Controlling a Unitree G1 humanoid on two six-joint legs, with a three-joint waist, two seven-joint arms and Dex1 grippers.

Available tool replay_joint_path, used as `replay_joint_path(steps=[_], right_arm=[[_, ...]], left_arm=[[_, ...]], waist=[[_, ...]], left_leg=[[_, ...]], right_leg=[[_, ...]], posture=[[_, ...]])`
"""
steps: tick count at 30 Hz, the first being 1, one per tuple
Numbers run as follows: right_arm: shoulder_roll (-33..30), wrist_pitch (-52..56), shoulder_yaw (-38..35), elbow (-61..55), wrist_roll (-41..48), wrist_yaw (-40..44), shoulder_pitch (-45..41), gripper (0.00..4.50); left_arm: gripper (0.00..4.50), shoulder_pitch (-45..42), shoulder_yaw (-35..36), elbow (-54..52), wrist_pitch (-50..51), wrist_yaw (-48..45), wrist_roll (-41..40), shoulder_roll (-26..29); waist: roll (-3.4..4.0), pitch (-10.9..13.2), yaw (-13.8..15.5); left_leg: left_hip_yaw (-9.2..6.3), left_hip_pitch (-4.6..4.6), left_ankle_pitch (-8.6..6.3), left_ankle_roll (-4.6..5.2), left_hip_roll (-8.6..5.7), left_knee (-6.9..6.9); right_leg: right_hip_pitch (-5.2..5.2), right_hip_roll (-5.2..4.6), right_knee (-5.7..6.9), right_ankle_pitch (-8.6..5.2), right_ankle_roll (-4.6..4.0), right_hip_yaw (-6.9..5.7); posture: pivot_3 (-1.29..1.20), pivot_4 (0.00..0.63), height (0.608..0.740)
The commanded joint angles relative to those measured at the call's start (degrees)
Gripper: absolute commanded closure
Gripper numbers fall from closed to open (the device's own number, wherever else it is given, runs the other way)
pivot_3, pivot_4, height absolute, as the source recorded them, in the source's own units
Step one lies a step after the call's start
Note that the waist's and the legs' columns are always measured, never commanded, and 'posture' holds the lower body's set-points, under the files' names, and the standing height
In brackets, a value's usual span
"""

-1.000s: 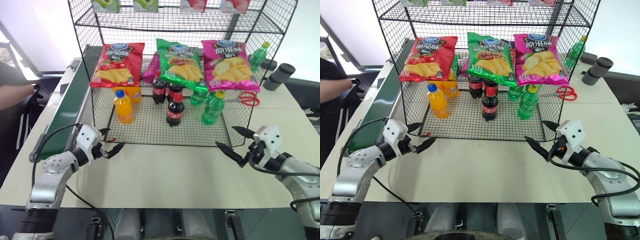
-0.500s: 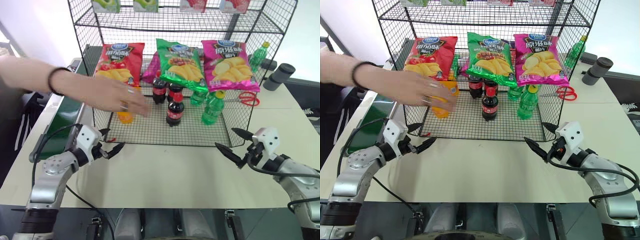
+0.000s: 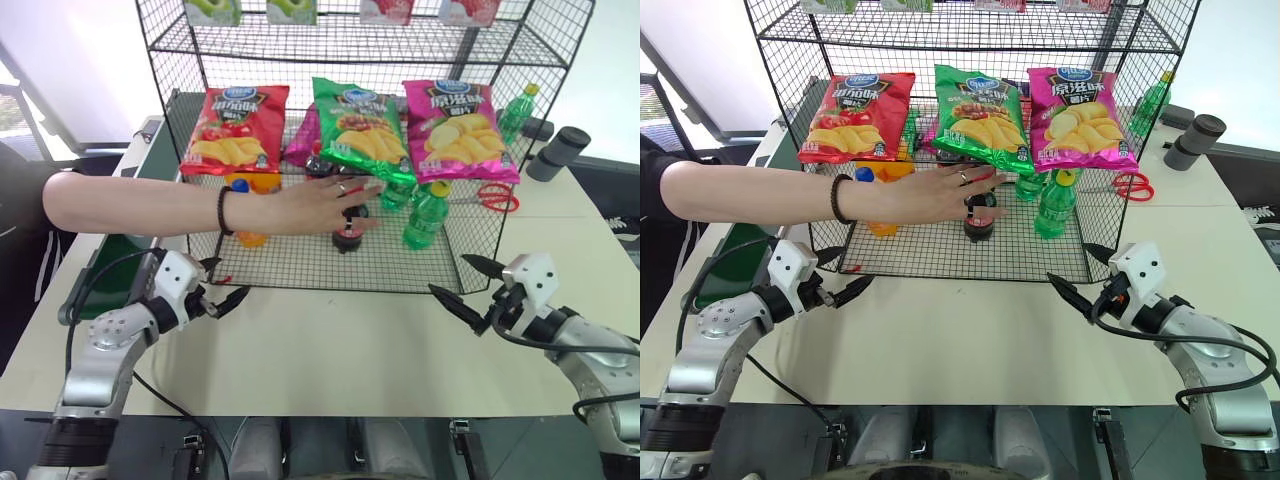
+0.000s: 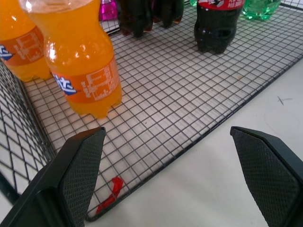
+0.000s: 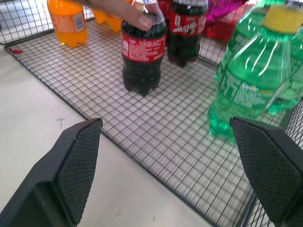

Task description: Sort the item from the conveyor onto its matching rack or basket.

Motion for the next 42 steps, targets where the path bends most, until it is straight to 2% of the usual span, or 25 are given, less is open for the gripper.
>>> replay_joint_path(steps=[1, 23, 33, 38, 42], right_arm=[[0.4, -0.7, -0.3, -0.7, 0.1, -0.4, -0.7, 0.03], [0.7, -0.1, 1.0, -1.6, 0.3, -1.2, -0.6, 0.03], [0.6, -0.8, 2.9, 1.4, -0.2, -0.3, -3.8, 0.03], [0.7, -1.5, 3.6, 2.7, -0.5, 0.5, -4.8, 0.03], [0.9, -1.5, 4.0, 2.9, -0.4, 1.0, -5.6, 0.03]], left_arm=[[0.00, -1.1, 0.5, 0.0, -1.3, 0.0, 0.0, -0.2], [0.00, 1.7, 2.8, -2.9, 1.2, 0.2, -2.2, 0.2], [0.00, 2.2, 12.0, -6.8, 7.3, 4.5, -9.7, 0.0], [0.00, 2.3, 18.4, -6.1, 7.9, 6.7, -14.1, -0.8], [0.00, 1.5, 22.7, -2.9, 6.9, 10.5, -14.5, -1.7]], waist=[[0.00, 0.0, 0.0], [0.00, 0.0, 0.0], [0.00, 0.0, -0.1], [0.00, 0.0, -0.2], [0.00, 0.0, -0.1]], left_leg=[[0.00, 0.00, 0.00, 0.00, 0.00, 0.00], [0.00, 0.00, 0.00, 0.00, 0.01, 0.00], [-0.01, 0.01, 0.00, 0.00, 0.02, 0.01], [-0.02, 0.03, 0.00, 0.00, 0.03, 0.01], [-0.01, 0.04, 0.00, 0.00, 0.02, 0.02]], right_leg=[[0.00, 0.01, 0.00, 0.00, 0.00, 0.00], [0.00, -0.07, 0.00, 0.00, 0.00, 0.01], [0.00, -0.08, 0.03, 0.00, 0.00, 0.01], [-0.01, -0.06, 0.06, 0.00, 0.00, 0.00], [0.00, -0.05, 0.07, 0.00, 0.00, 0.01]], posture=[[0.00, 0.150, 0.740], [0.00, 0.150, 0.740], [0.00, 0.150, 0.740], [0.00, 0.150, 0.740], [0.00, 0.150, 0.740]])
